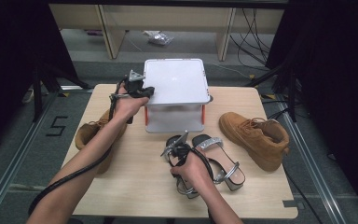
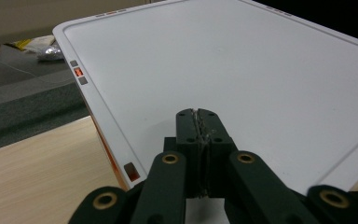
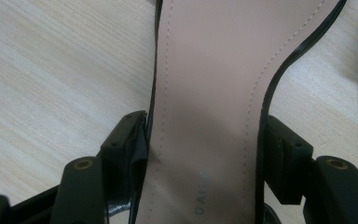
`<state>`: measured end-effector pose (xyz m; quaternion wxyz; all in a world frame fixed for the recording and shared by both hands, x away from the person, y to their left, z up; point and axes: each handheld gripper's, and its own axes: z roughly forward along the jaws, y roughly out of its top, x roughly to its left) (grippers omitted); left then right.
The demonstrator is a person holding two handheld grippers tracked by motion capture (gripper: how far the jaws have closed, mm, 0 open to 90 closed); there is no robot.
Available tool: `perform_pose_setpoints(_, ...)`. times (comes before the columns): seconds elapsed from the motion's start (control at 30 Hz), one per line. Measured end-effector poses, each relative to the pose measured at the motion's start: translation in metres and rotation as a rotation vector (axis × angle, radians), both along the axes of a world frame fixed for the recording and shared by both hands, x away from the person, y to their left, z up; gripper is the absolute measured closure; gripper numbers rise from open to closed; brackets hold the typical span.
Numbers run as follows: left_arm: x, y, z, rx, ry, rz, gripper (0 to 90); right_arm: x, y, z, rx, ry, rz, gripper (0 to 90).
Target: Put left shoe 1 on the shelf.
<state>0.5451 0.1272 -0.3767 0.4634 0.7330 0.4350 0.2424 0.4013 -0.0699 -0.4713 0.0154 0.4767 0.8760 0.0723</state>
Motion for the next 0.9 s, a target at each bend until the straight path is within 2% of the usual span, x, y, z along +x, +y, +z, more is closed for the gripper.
perform_pose_setpoints(0.03,0.0,0.0,0.0,0.002,0.002,0.0,88.0,0.001,0.001,0.001,0.006,0.023,-0.038,40.7)
perform_pose_setpoints(0.07,0.0,0.001,0.0,0.01,0.004,-0.003,88.0,0.001,0.001,0.001,0.006,0.023,-0.038,40.7)
perform_pose_setpoints(0.1,0.0,0.0,0.0,0.001,0.002,0.001,88.3,0.002,0.0,0.001,-0.006,0.021,-0.03,40.9)
perform_pose_setpoints(0.17,0.0,0.001,0.001,0.009,0.006,-0.003,88.6,0.004,0.0,0.002,-0.006,0.04,-0.04,41.9)
perform_pose_setpoints(0.23,0.0,0.001,0.0,0.007,0.006,-0.004,88.6,0.005,-0.002,0.002,-0.004,0.031,-0.023,42.9)
perform_pose_setpoints(0.27,0.0,0.0,0.0,-0.001,0.004,-0.001,88.7,0.007,-0.005,0.002,0.013,0.015,-0.002,43.2)
perform_pose_setpoints(0.3,0.0,0.001,0.0,0.008,0.006,-0.006,88.7,0.005,-0.004,0.003,0.025,0.017,-0.041,43.3)
perform_pose_setpoints(0.47,0.0,0.002,0.001,0.005,0.012,-0.007,89.0,0.004,-0.002,0.005,0.065,0.025,-0.06,43.5)
perform_pose_setpoints(0.57,0.0,0.001,0.0,-0.004,0.008,-0.003,89.1,0.005,-0.002,0.003,0.074,0.0,-0.039,43.6)
perform_pose_setpoints(0.73,0.0,0.001,0.001,0.004,0.011,-0.006,89.3,0.004,-0.001,0.009,0.102,-0.021,-0.065,43.5)
perform_pose_setpoints(0.8,0.0,0.002,0.001,0.002,0.013,-0.005,89.3,0.005,-0.001,0.013,0.109,-0.036,-0.062,43.6)
perform_pose_setpoints(0.83,0.0,0.001,0.0,-0.013,0.007,-0.005,89.3,0.005,-0.001,0.014,0.114,-0.036,-0.071,43.5)
perform_pose_setpoints(0.87,0.0,0.001,0.0,-0.013,0.006,-0.005,89.3,0.008,-0.002,0.016,0.109,-0.055,-0.046,43.5)
perform_pose_setpoints(0.9,-0.001,0.001,0.0,-0.008,0.009,-0.002,89.3,0.008,-0.001,0.018,0.113,-0.05,-0.067,43.5)
